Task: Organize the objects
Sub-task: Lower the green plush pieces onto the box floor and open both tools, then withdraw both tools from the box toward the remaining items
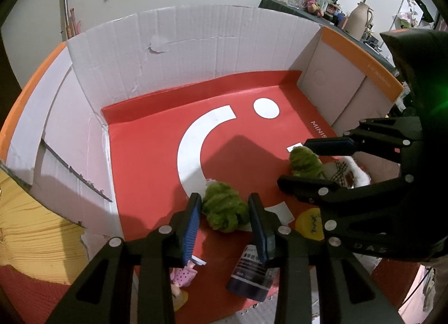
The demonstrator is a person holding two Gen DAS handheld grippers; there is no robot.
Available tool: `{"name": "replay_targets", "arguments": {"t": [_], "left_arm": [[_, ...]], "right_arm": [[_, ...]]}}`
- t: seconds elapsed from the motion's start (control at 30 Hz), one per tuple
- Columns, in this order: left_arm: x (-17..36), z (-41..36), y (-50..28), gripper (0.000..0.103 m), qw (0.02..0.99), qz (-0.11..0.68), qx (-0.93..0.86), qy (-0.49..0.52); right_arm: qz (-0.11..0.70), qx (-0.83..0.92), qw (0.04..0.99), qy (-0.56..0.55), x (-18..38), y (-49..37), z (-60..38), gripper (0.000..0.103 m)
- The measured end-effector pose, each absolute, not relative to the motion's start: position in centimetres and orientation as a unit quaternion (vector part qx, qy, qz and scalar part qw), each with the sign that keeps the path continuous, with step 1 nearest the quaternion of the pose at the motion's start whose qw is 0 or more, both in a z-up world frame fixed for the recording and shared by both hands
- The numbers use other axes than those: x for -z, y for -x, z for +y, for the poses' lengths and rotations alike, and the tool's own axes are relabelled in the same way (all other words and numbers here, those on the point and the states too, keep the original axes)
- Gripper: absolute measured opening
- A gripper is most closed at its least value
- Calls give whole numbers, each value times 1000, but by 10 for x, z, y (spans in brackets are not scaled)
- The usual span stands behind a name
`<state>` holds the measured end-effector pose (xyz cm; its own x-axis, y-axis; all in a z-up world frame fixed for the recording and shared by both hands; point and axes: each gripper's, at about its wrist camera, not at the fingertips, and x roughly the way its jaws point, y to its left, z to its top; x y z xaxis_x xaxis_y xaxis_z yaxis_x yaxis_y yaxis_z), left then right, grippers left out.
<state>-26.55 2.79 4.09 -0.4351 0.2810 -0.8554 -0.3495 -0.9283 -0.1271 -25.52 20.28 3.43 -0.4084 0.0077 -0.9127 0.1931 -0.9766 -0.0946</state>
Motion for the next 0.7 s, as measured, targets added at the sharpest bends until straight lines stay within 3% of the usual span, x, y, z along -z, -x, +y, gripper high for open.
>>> {"name": "replay_targets", "arguments": {"t": [0.7], "left_arm": [[-69,23,246,43,181,16,-865,468]], "right_arm": [[85,855,51,-510,-74,210,212,50]]}}
